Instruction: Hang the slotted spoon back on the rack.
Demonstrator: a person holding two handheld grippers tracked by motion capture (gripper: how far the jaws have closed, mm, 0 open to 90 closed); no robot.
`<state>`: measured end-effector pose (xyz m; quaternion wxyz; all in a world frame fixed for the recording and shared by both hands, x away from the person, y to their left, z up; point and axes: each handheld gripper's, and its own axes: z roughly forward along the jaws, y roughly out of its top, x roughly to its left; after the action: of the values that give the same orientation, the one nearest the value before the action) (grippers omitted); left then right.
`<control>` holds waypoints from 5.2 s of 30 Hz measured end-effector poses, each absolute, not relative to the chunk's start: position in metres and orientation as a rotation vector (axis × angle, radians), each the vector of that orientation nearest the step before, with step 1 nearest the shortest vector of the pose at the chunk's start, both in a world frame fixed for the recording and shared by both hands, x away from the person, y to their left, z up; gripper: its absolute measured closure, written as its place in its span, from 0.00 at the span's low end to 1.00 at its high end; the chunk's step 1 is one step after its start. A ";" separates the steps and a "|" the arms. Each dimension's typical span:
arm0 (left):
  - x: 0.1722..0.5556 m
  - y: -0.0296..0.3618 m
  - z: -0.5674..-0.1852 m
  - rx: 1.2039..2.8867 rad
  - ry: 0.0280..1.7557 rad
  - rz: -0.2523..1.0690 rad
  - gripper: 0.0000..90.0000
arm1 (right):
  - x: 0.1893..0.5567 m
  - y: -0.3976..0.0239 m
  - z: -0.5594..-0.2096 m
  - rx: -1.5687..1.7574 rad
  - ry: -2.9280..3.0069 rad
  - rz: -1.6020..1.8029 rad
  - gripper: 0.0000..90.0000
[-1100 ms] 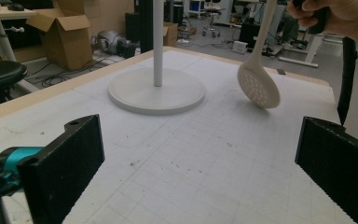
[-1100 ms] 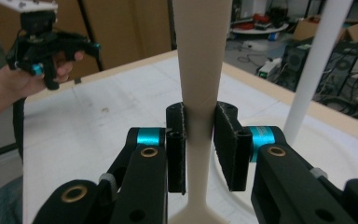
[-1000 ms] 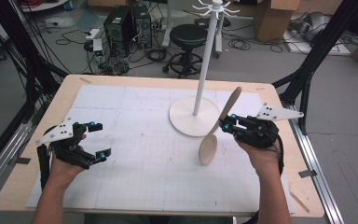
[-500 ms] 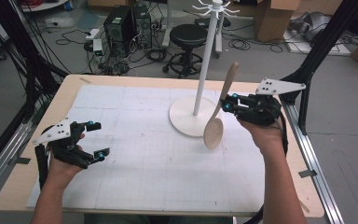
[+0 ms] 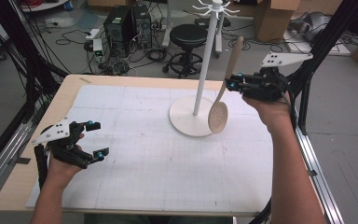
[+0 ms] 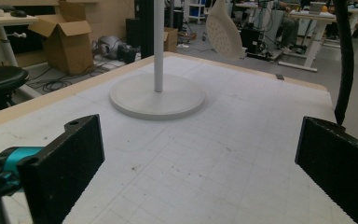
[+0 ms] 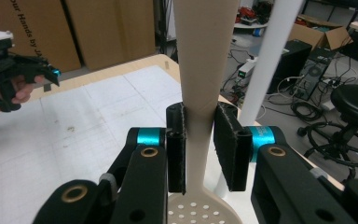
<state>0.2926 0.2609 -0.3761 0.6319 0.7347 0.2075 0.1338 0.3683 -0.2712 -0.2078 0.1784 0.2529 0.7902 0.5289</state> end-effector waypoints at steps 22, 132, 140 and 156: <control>0.294 0.262 -0.378 1.689 0.486 0.302 0.02 | 0.421 -0.290 -0.178 0.789 2.310 1.408 0.83; 0.294 0.263 -0.378 1.666 0.479 0.288 0.02 | 0.331 -0.288 -0.268 0.763 2.113 1.613 0.40; 0.294 0.262 -0.380 1.671 0.481 0.284 0.02 | 0.313 -0.287 -0.303 0.788 2.088 1.633 0.38; 0.297 0.261 -0.383 1.663 0.491 0.272 0.02 | 0.312 -0.284 -0.327 0.785 2.148 1.619 0.33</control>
<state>0.2969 0.2610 -0.3834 0.6389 0.7289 0.2150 0.1194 0.3122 -0.2835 -0.3266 0.1688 0.2762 0.7555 0.5696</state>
